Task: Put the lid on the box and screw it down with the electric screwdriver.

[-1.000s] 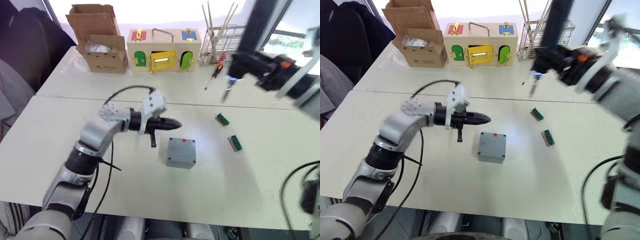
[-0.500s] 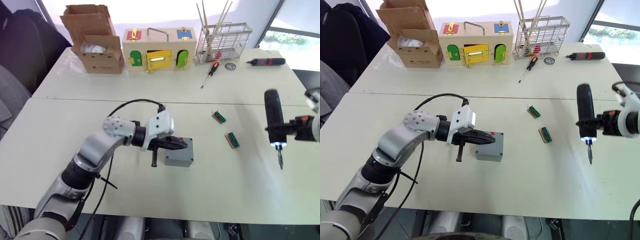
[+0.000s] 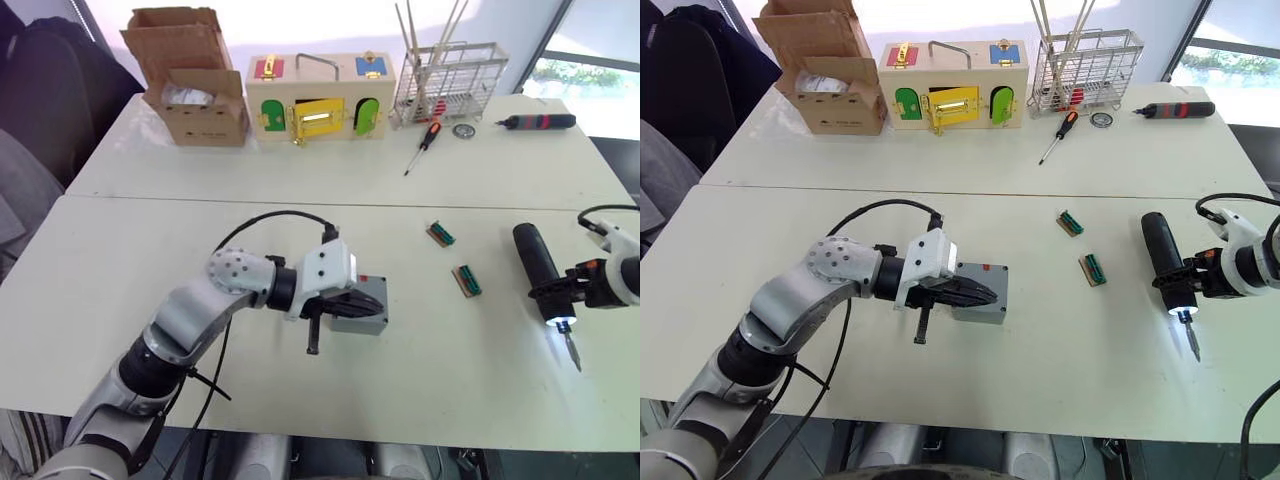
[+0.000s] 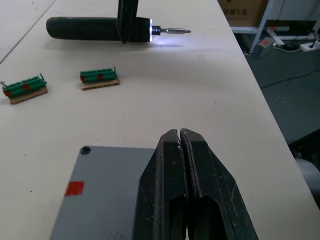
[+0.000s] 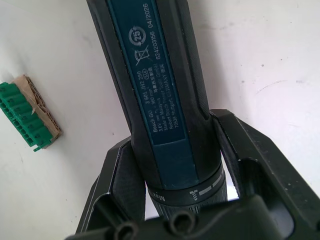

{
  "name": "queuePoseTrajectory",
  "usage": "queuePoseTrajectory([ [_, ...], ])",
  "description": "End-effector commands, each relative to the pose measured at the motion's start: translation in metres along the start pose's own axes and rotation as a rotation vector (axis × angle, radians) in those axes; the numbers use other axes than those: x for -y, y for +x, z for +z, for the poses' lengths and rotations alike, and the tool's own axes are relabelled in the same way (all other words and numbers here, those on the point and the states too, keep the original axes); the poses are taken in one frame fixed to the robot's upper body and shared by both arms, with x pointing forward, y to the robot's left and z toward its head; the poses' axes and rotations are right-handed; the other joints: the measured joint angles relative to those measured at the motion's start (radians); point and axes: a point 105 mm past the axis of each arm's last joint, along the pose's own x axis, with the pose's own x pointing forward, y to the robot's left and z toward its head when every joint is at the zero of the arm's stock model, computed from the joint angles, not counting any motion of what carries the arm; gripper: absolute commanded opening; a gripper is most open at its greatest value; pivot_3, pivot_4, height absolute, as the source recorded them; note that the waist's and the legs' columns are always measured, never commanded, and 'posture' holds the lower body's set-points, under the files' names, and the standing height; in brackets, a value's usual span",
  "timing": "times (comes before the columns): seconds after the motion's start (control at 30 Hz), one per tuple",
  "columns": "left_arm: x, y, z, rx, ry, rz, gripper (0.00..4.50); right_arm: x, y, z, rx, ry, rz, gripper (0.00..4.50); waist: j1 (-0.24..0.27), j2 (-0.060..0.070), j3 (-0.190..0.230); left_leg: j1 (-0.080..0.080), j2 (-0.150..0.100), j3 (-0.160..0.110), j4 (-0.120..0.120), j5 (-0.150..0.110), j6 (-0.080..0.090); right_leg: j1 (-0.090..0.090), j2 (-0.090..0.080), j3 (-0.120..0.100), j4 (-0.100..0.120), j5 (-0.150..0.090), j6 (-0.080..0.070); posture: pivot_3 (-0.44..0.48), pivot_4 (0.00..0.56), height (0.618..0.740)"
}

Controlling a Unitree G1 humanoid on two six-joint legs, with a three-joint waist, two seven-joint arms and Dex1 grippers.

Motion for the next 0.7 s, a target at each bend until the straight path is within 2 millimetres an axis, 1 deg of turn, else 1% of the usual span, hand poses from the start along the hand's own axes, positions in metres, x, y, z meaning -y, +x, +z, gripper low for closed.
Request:
queuePoseTrajectory([
  [0.03,-0.01,-0.008,-0.001,-0.016,0.015,0.073,0.0,0.003,-0.005,0.009,0.039,-0.024,-0.03,3.16,0.002,0.0,0.0,0.0,0.0,0.0,0.0,0.0,0.0,0.0,0.0,0.0,0.0,0.0,0.0,0.0,0.15,0.735],
  [0.13,-0.023,-0.017,-0.002,-0.026,0.012,0.14,0.0,0.007,-0.005,0.013,0.055,-0.047,-0.067,4.27,0.004,0.0,0.0,0.0,0.0,0.0,0.001,0.0,0.0,0.001,0.0,0.0,0.001,0.0,0.0,0.0,0.15,0.735],
  [0.17,-0.028,-0.02,-0.003,-0.03,0.013,0.16,0.0,0.008,-0.005,0.014,0.062,-0.051,-0.081,4.47,0.004,-0.001,0.0,0.0,0.0,0.0,0.001,0.0,-0.001,0.001,0.0,0.0,0.001,0.0,0.0,0.0,0.15,0.735],
  [0.23,-0.035,-0.026,-0.005,-0.051,0.022,0.189,0.0,0.008,-0.005,0.019,0.086,-0.064,-0.082,4.47,0.006,-0.001,0.0,0.0,0.0,0.0,0.001,0.0,0.0,0.001,0.0,0.0,0.0,0.0,0.0,0.0,0.15,0.735],
  [0.3,-0.042,-0.032,-0.009,-0.088,0.04,0.222,0.0,0.007,-0.01,0.032,0.156,-0.097,-0.093,4.47,0.005,-0.001,0.0,0.0,0.0,0.0,0.001,0.0,-0.001,0.001,0.0,0.0,0.0,0.0,0.0,0.0,0.15,0.735],
  [0.37,-0.047,-0.039,-0.015,-0.137,0.057,0.245,0.0,0.004,-0.024,0.055,0.262,-0.159,-0.12,4.47,0.004,-0.001,0.0,0.0,0.0,0.0,0.001,0.0,-0.001,0.001,0.0,0.0,0.001,0.0,0.001,0.0,0.15,0.735],
  [0.4,-0.048,-0.042,-0.019,-0.166,0.066,0.25,0.0,-0.003,-0.034,0.069,0.33,-0.188,-0.11,4.47,0.001,0.0,0.0,0.0,0.0,0.0,0.001,0.0,-0.001,0.001,0.0,0.0,0.001,0.0,0.001,0.0,0.15,0.735],
  [0.43,-0.049,-0.044,-0.023,-0.196,0.076,0.249,0.0,-0.01,-0.045,0.083,0.391,-0.26,-0.121,4.47,-0.002,0.001,0.0,0.0,0.0,0.0,0.001,0.001,-0.001,0.0,0.0,0.0,0.001,0.0,0.001,0.0,0.15,0.735],
  [0.47,-0.049,-0.045,-0.027,-0.214,0.08,0.244,0.0,-0.015,-0.052,0.091,0.428,-0.332,-0.14,4.47,-0.004,0.001,0.0,0.0,0.0,0.001,0.0,0.001,-0.001,-0.001,0.0,0.0,0.002,0.0,0.001,0.0,0.15,0.735],
  [0.5,-0.048,-0.044,-0.029,-0.221,0.08,0.235,0.0,-0.027,-0.057,0.098,0.46,-0.418,-0.128,4.47,-0.003,0.001,0.0,0.0,0.0,0.001,0.0,0.001,-0.001,-0.002,0.0,0.0,0.002,0.0,0.001,0.0,0.15,0.735],
  [0.53,-0.046,-0.043,-0.03,-0.222,0.076,0.225,0.0,-0.041,-0.058,0.099,0.47,-0.476,-0.086,4.47,-0.003,0.001,0.0,0.0,0.0,0.0,-0.001,0.001,-0.001,-0.002,0.001,0.0,0.002,0.0,0.001,0.0,0.15,0.735],
  [0.57,-0.045,-0.041,-0.032,-0.225,0.07,0.214,0.0,-0.057,-0.058,0.096,0.473,-0.527,-0.026,4.47,-0.002,0.0,0.0,0.0,0.001,-0.001,-0.001,0.001,-0.001,-0.002,0.001,-0.001,0.002,0.0,0.001,0.0,0.15,0.735],
  [0.6,-0.044,-0.04,-0.034,-0.228,0.067,0.207,0.0,-0.067,-0.057,0.094,0.472,-0.558,0.015,4.47,0.0,0.0,0.0,0.0,0.001,-0.001,-0.001,0.001,-0.002,-0.002,0.002,-0.001,0.002,0.0,0.001,0.0,0.15,0.735],
  [0.63,-0.043,-0.039,-0.037,-0.244,0.068,0.199,0.0,-0.086,-0.054,0.085,0.463,-0.625,0.105,4.47,0.004,0.0,0.0,0.0,0.001,-0.001,-0.001,0.001,-0.002,-0.001,0.002,-0.001,0.002,0.0,0.001,0.0,0.15,0.735],
  [0.67,-0.042,-0.039,-0.04,-0.255,0.07,0.194,0.0,-0.099,-0.052,0.077,0.456,-0.672,0.165,4.47,0.006,-0.001,0.0,0.0,0.001,-0.002,0.0,0.001,-0.002,-0.001,0.002,-0.001,0.002,0.0,0.001,0.0,0.15,0.735],
  [0.7,-0.042,-0.037,-0.046,-0.282,0.066,0.189,0.0,-0.128,-0.041,0.048,0.396,-0.81,0.309,4.47,0.008,-0.001,0.0,0.0,0.001,-0.002,0.001,0.001,-0.002,0.0,0.002,-0.001,0.003,0.0,0.001,0.0,0.15,0.735],
])
